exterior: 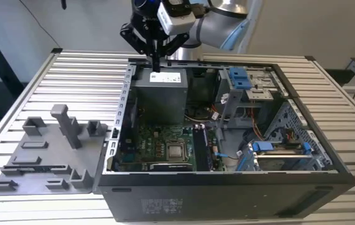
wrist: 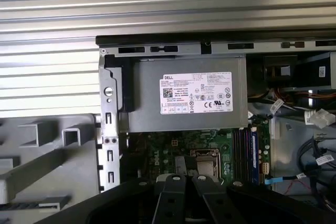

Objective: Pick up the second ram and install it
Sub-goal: 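Reach for the second ram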

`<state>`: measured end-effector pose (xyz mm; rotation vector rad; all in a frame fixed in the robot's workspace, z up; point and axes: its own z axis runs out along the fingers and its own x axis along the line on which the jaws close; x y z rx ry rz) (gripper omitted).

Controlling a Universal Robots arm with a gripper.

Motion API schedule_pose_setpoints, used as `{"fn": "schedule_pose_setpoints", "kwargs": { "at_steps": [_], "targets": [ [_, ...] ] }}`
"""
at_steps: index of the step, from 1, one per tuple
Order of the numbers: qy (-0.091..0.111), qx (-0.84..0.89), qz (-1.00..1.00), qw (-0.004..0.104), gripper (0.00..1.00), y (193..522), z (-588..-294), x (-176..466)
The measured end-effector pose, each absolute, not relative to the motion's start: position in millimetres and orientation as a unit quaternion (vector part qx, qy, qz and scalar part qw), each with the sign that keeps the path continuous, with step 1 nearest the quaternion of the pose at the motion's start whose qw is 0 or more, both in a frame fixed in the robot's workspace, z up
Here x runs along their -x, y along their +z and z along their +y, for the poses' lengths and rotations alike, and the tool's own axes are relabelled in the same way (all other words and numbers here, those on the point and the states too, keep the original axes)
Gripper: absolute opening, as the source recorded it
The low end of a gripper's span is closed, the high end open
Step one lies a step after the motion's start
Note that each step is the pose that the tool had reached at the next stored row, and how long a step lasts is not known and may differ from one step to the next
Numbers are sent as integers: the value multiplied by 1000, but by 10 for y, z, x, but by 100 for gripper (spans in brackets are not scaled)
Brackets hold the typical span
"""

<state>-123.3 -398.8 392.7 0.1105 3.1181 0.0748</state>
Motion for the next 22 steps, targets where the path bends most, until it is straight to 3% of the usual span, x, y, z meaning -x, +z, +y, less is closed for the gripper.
{"fn": "schedule_pose_setpoints", "kwargs": {
  "at_steps": [22],
  "targets": [
    [24, -29, 999, 10, 11, 3925, -3997, 1639]
  ]
}}
